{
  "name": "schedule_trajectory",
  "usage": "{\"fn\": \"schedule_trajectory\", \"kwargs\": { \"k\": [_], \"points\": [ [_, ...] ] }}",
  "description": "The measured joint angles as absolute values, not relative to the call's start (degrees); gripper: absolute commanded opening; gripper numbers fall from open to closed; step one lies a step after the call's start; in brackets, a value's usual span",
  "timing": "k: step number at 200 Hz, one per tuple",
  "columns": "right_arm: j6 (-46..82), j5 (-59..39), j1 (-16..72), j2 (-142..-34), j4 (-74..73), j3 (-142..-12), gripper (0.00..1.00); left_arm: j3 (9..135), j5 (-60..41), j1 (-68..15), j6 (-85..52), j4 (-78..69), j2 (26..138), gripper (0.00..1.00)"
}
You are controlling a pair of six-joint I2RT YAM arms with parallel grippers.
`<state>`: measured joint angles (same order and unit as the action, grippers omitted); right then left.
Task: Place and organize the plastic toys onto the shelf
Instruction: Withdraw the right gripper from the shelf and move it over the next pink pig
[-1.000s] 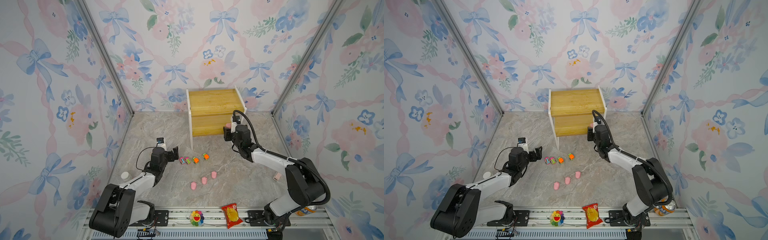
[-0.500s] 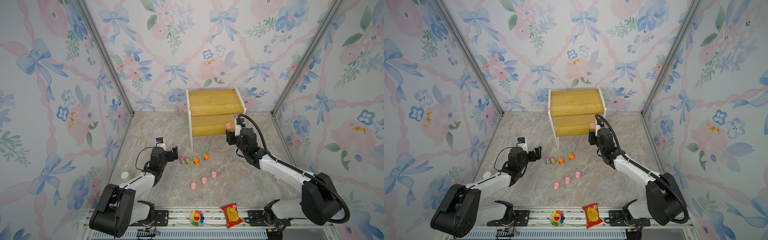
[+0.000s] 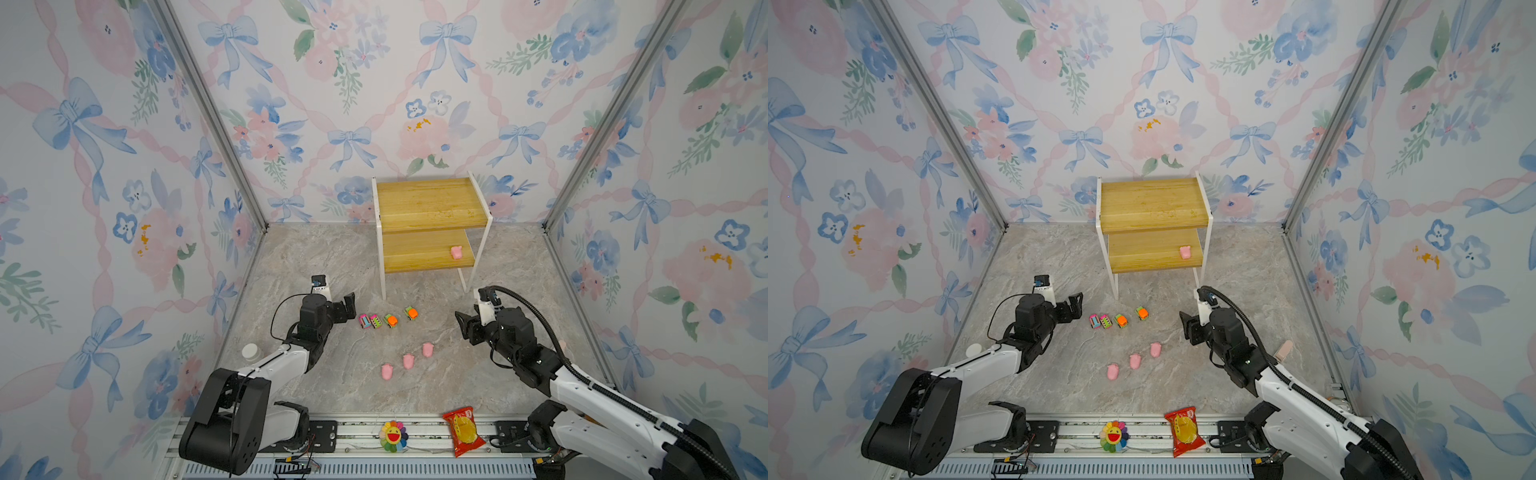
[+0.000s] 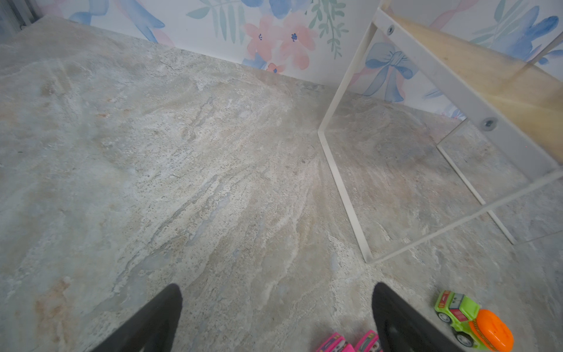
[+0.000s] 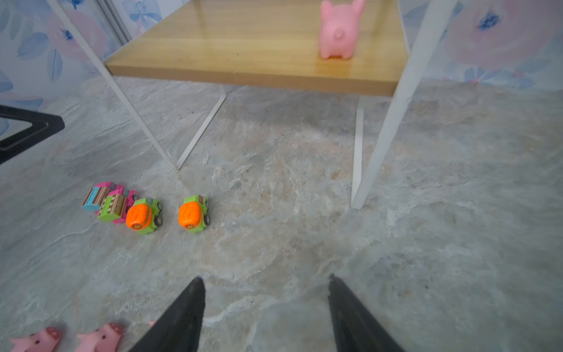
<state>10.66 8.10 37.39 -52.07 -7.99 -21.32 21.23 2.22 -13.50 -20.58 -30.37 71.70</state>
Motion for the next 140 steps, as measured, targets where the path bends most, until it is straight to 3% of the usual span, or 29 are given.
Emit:
{"fn": "schedule_trajectory", "kwargs": {
  "k": [66, 140],
  "points": [
    [18.06, 14.72, 54.68, -55.55, -10.44, -14.33, 0.70, 21.23, 0.54, -13.52, -20.62, -30.37, 71.77, 0.98],
    [21.12, 17.45, 57.98, -72.18, -20.03, -15.16, 0.70, 21.10, 0.56, -13.65, -20.62, -30.37, 72.60, 0.98]
  ]
}}
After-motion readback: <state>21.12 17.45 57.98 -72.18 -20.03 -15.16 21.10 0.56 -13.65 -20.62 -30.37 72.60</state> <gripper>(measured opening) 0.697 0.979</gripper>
